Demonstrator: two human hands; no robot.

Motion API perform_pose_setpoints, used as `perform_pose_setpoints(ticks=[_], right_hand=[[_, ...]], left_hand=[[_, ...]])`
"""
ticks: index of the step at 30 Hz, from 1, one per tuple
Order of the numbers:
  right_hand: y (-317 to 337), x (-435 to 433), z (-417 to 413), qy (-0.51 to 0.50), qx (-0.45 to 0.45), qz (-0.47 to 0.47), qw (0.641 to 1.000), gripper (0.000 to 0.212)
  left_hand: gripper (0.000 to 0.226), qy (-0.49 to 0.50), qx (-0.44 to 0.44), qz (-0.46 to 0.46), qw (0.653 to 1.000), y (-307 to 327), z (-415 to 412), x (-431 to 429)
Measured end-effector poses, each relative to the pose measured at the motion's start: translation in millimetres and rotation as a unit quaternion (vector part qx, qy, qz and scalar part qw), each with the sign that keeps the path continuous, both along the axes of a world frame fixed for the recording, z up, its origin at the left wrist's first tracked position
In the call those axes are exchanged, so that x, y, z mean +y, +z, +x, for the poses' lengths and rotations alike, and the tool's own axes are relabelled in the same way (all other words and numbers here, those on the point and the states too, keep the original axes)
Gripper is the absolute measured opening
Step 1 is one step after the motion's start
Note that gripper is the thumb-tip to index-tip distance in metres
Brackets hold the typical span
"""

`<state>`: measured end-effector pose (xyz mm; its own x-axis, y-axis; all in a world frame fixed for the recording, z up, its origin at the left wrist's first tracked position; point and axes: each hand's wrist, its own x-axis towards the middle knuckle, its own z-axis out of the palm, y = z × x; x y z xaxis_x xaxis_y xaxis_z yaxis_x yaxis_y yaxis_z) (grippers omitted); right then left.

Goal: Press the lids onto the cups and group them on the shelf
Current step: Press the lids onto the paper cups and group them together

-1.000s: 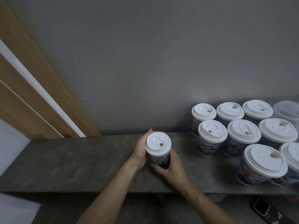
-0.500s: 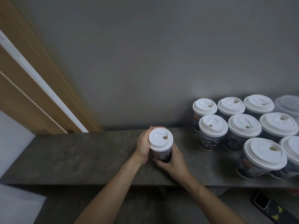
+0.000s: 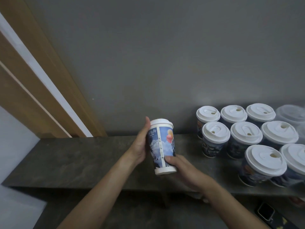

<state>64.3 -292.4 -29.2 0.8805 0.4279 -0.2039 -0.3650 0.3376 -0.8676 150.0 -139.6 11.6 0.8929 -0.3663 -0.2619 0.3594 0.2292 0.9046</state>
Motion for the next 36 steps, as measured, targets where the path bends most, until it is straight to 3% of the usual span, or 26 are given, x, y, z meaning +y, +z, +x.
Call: perform_pose_setpoints(ticks=[4, 8, 11, 15, 19, 20, 22, 24, 28, 31, 33, 36], right_hand=[[23.4, -4.4, -11.8, 0.027, 0.014, 0.075, 0.997, 0.081], [39.9, -0.9, -18.8, 0.01, 0.039, 0.093, 0.995, 0.074], [51.9, 2.2, -19.9, -0.059, 0.009, 0.048, 0.997, 0.064], [78.2, -6.4, -25.3, 0.034, 0.072, 0.246, 0.966, 0.064], [88.2, -10.9, -33.9, 0.12, 0.071, 0.4, 0.906, 0.068], [90.1, -10.6, -34.4, 0.109, 0.059, 0.382, 0.916, 0.069], [88.3, -9.6, -34.0, 0.039, 0.015, 0.25, 0.967, 0.072], [86.3, -8.5, -33.4, -0.029, -0.018, 0.136, 0.99, 0.082], [82.1, -3.8, -37.0, -0.062, -0.023, 0.118, 0.991, 0.091], [83.5, -5.5, -38.1, -0.053, -0.002, 0.145, 0.988, 0.083], [91.0, -11.0, -37.7, 0.016, 0.041, 0.255, 0.966, 0.076], [102.0, -15.3, -39.6, 0.128, 0.107, 0.457, 0.874, 0.079]], left_hand=[[0.108, -0.026, -0.051, -0.022, 0.998, 13.7, -9.4, 0.1], [0.058, 0.018, -0.152, 0.04, 0.987, 30.1, -14.0, -4.8], [0.051, 0.01, -0.221, 0.081, 0.972, 48.5, -17.4, -3.1], [0.075, -0.081, -0.135, -0.053, 0.986, 71.8, -30.3, -3.4], [0.079, -0.056, -0.135, -0.081, 0.986, 91.0, -45.4, -14.0], [0.073, -0.041, -0.149, -0.065, 0.986, 96.0, -46.1, -15.3], [0.062, -0.025, -0.201, -0.009, 0.979, 104.2, -43.0, -13.4], [0.057, -0.025, -0.255, 0.053, 0.965, 111.1, -39.1, -10.5], [0.049, -0.028, -0.289, 0.095, 0.952, 116.8, -38.3, -13.6], [0.048, -0.033, -0.269, 0.093, 0.958, 115.2, -37.3, -15.9], [0.045, -0.045, -0.212, 0.059, 0.974, 113.2, -38.0, -18.6], [0.067, -0.057, -0.102, -0.068, 0.991, 108.5, -43.6, -26.5]])
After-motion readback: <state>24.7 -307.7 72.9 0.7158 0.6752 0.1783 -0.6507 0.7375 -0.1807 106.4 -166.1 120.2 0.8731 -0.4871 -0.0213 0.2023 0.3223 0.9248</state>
